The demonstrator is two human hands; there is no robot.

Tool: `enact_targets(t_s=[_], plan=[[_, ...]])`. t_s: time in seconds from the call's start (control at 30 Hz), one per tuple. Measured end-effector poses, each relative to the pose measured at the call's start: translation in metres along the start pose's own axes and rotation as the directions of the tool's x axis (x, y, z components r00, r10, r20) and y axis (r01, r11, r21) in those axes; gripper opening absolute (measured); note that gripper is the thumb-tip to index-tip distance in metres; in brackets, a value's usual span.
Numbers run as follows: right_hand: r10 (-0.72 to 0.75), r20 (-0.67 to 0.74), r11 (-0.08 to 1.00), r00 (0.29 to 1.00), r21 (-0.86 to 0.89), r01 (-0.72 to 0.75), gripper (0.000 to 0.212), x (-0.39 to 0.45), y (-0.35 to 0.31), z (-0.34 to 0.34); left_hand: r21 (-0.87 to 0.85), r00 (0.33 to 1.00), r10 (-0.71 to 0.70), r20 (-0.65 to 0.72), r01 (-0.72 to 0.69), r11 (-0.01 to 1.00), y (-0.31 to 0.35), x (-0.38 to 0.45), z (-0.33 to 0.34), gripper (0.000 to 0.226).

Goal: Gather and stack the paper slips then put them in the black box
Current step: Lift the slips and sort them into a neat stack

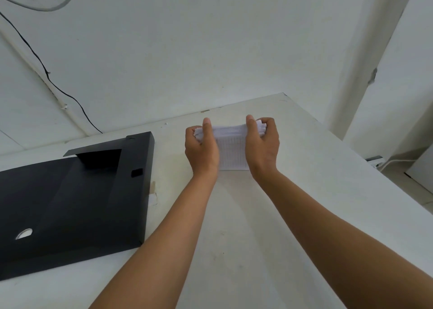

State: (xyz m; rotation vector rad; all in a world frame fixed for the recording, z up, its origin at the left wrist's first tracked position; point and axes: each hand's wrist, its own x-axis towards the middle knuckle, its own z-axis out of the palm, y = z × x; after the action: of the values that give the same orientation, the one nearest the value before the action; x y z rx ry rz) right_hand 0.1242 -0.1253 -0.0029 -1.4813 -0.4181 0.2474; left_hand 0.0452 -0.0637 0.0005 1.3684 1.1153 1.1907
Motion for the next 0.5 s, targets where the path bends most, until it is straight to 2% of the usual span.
enact_targets(t_s=[0.13,0.3,0.5], plan=[[-0.026,-0.006,0.999,1.0,0.034,0.026,0.016,0.006,-0.007,0.002,0.013,0.997,0.06,-0.049,-0.06,0.998,0.007,0.003,0.002,0.023],[0.062,0.035,0.998,0.997,0.006,-0.062,0.022,0.008,0.001,0.0,0.024,0.996,-0.072,-0.05,0.073,0.997,0.001,0.007,0.005,0.027],[0.0,-0.009,0.999,1.0,0.049,0.001,0.026,0.011,-0.011,0.005,0.038,0.99,0.084,-0.116,-0.081,0.996,0.011,0.008,0.008,0.035]])
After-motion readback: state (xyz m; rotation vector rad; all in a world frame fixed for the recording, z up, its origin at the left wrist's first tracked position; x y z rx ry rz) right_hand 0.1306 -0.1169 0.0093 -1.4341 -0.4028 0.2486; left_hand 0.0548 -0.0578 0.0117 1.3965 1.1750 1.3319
